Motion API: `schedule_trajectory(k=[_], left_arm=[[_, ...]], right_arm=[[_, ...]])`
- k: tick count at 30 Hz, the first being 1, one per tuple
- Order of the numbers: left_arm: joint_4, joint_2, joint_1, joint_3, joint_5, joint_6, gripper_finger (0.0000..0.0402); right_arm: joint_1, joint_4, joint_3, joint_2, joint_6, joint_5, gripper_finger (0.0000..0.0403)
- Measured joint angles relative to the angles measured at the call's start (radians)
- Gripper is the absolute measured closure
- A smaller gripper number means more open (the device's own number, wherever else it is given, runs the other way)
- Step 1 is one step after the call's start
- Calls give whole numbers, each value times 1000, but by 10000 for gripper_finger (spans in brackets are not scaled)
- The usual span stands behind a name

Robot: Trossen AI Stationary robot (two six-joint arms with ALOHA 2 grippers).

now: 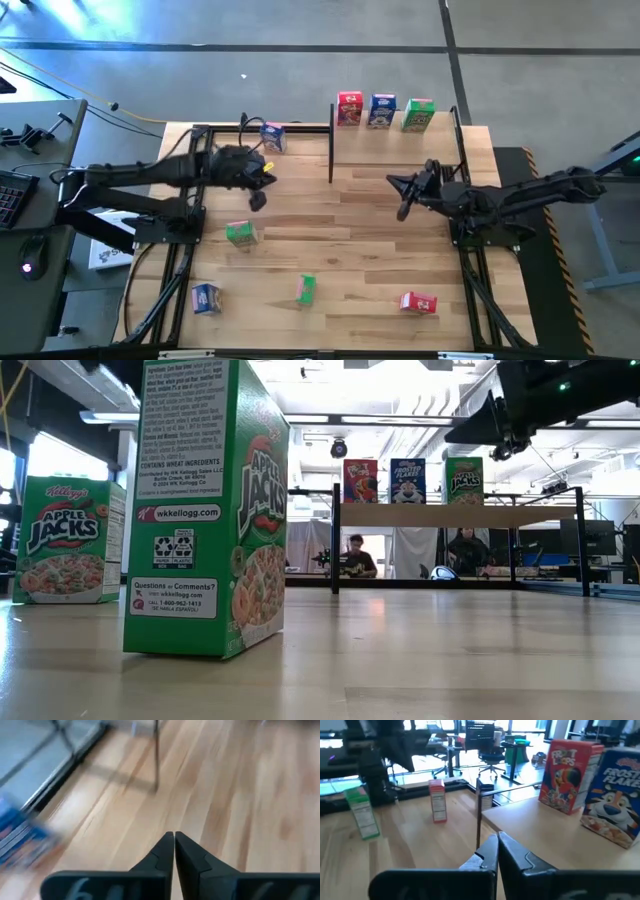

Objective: Stack cereal on shelf
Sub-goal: Move the cereal box to the center of the table

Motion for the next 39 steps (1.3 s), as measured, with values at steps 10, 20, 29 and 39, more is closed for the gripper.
schedule_trajectory(k=[10, 20, 29, 39], left_arm=[[-633, 238, 41, 360, 19, 199, 292], [-723, 399, 122, 430, -48, 401, 181], [-668, 426, 293, 427, -4, 560, 152], [-655, 445, 377, 427, 103, 648, 153]], right_arm=[[34, 36, 0, 0, -45, 10, 403], [34, 10, 0, 0, -44, 8, 403], [34, -3, 0, 0, -44, 7, 403], [34, -4, 0, 0, -44, -2, 403]])
